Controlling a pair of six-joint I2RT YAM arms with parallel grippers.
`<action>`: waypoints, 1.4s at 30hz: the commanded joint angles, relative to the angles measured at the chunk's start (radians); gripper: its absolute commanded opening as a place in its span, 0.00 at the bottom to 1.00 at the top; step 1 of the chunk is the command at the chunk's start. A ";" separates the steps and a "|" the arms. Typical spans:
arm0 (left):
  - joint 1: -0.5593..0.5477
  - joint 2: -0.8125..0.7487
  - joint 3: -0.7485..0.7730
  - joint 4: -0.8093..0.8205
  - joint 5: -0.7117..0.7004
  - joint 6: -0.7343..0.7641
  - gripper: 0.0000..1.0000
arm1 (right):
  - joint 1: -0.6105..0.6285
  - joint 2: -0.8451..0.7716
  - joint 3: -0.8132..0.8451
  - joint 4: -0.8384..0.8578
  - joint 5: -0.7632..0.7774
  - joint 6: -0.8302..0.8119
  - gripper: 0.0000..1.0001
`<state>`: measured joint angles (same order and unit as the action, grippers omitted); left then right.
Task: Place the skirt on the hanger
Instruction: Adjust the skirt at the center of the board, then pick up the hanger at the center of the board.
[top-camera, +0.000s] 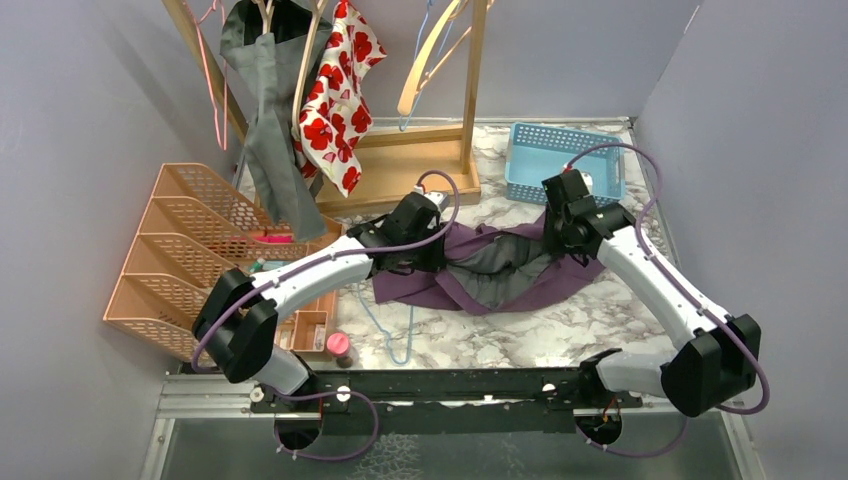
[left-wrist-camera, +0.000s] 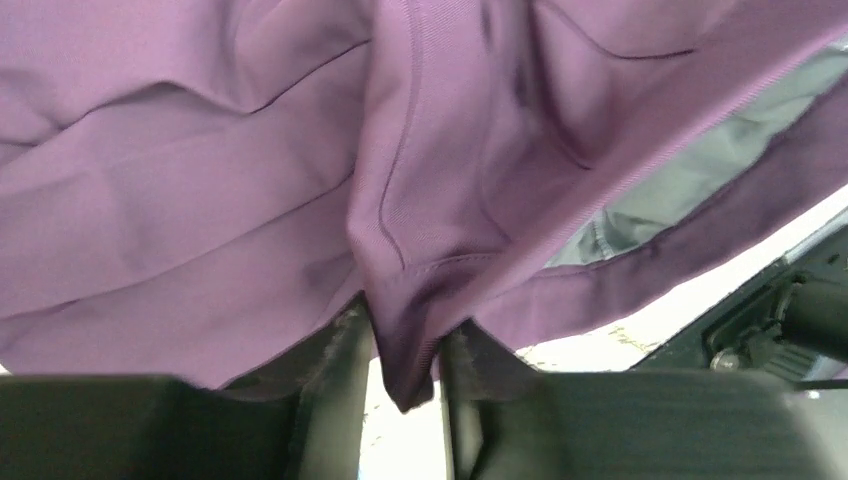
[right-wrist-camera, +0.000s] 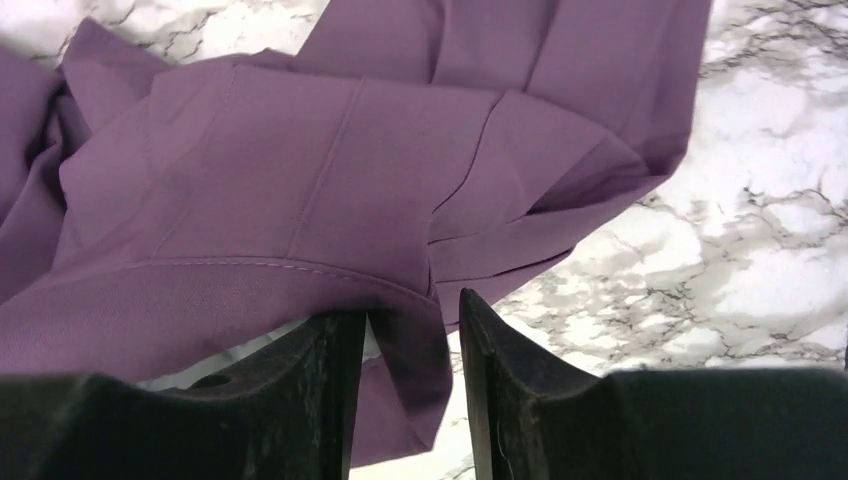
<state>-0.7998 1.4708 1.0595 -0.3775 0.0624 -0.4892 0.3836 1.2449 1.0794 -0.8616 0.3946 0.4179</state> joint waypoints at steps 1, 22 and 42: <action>0.042 -0.020 -0.028 0.067 0.071 -0.002 0.40 | -0.008 0.003 0.029 0.051 -0.131 -0.040 0.47; 0.106 -0.608 0.113 -0.159 -0.421 0.229 0.63 | 0.496 0.166 0.077 0.461 -0.392 0.049 0.59; 0.106 -0.693 0.203 -0.162 -0.466 0.274 0.63 | 0.780 0.875 0.465 0.636 -0.368 0.171 0.52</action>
<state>-0.6956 0.7948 1.2675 -0.5274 -0.3714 -0.2253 1.1679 2.0808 1.5036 -0.2481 0.0025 0.5755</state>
